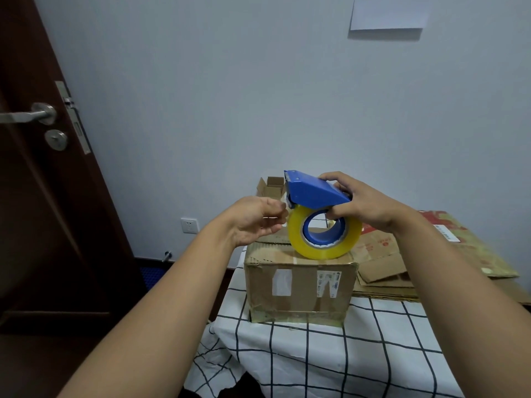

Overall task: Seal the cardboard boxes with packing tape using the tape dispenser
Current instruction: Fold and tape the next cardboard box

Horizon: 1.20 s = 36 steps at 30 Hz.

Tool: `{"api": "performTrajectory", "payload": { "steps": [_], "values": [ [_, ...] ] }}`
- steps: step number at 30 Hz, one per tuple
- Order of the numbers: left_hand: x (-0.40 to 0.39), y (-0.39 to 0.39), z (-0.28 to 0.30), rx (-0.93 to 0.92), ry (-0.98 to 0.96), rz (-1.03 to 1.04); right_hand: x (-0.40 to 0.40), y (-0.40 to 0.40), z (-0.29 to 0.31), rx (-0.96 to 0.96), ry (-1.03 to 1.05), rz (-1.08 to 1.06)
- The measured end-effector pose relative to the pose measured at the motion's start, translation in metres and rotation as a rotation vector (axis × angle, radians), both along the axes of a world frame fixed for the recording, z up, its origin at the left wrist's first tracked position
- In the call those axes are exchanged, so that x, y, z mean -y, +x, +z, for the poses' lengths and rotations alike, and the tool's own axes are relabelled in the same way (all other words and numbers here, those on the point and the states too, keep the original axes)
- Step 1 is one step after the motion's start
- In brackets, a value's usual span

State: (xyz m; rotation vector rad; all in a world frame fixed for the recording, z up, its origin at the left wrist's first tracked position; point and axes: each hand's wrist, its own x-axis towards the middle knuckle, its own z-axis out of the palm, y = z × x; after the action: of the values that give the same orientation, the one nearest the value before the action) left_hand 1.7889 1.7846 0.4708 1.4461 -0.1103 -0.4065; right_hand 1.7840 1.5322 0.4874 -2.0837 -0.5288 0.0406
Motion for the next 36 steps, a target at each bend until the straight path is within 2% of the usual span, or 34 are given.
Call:
{"api": "performTrajectory", "payload": {
  "steps": [2,7,14,22,30,36],
  "values": [
    [0.001,-0.001,0.000,0.016,-0.011,-0.012,0.001,0.000,0.001,0.004,-0.010,0.001],
    [-0.010,0.003,0.010,-0.073,-0.196,-0.014,0.000,0.000,0.001,0.017,-0.043,0.003],
    [-0.023,0.005,0.008,-0.160,-0.094,-0.001,-0.010,-0.001,0.006,0.037,-0.106,0.024],
    [-0.030,0.005,0.002,-0.165,-0.003,0.029,-0.028,-0.007,0.013,0.118,-0.181,0.043],
    [-0.021,-0.002,0.002,-0.149,-0.174,0.068,-0.032,-0.006,0.018,0.152,-0.286,0.035],
    [-0.019,-0.001,-0.003,-0.098,-0.121,0.126,-0.036,-0.004,0.017,0.163,-0.295,0.021]
  ]
}}
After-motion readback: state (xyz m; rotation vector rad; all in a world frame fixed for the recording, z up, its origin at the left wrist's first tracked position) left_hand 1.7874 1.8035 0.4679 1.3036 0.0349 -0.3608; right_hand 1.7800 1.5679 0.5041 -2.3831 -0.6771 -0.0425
